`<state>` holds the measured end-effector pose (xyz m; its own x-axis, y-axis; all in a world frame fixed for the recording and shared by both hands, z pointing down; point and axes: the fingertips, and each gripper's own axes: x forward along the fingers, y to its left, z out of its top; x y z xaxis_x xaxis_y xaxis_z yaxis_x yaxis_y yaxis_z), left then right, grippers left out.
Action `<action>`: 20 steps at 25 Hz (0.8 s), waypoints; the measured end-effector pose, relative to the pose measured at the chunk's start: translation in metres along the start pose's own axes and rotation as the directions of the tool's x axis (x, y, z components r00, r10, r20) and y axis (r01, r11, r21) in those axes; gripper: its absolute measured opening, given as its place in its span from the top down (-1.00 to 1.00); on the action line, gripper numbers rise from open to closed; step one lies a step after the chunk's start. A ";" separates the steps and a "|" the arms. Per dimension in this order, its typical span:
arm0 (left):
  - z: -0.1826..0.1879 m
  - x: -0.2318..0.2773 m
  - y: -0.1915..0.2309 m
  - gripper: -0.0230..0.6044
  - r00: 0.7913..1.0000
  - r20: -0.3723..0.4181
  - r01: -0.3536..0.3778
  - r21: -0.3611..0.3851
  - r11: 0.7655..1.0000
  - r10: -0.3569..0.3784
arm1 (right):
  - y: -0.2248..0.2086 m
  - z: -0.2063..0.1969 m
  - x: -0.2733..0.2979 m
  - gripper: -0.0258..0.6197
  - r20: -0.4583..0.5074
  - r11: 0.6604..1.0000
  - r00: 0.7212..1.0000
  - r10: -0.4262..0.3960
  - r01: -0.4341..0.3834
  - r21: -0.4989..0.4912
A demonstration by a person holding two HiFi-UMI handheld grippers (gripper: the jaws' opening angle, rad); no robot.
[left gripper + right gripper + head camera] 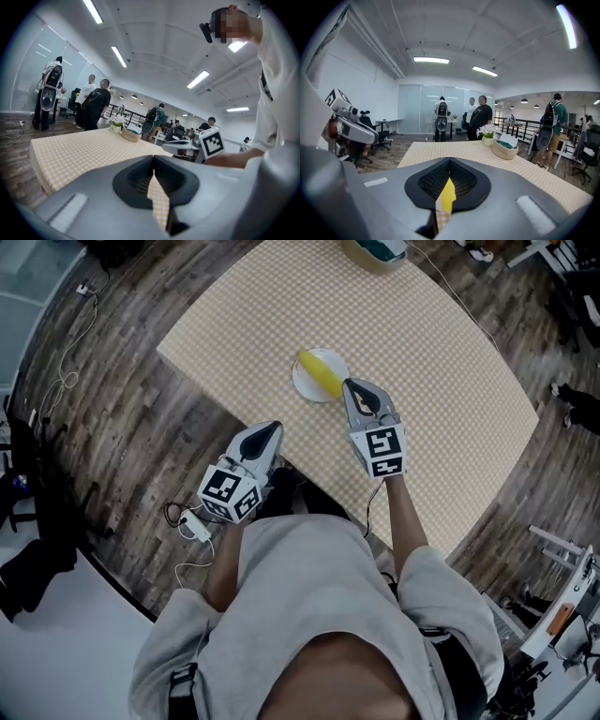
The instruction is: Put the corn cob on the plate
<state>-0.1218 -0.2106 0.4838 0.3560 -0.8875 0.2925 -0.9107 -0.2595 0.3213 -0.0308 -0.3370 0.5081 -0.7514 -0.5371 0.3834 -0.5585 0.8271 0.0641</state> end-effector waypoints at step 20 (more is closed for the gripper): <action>0.059 -0.034 -0.094 0.90 0.981 0.156 0.087 0.189 0.978 -0.117 | 0.050 0.030 -0.170 0.92 0.212 0.990 0.974 -0.083 0.056 0.130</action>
<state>-0.0605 -0.1790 0.3903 0.4234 -0.8994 0.1084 -0.8994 -0.4030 0.1692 0.0581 -0.2095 0.4188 -0.7598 -0.6268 0.1727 -0.6407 0.7671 -0.0343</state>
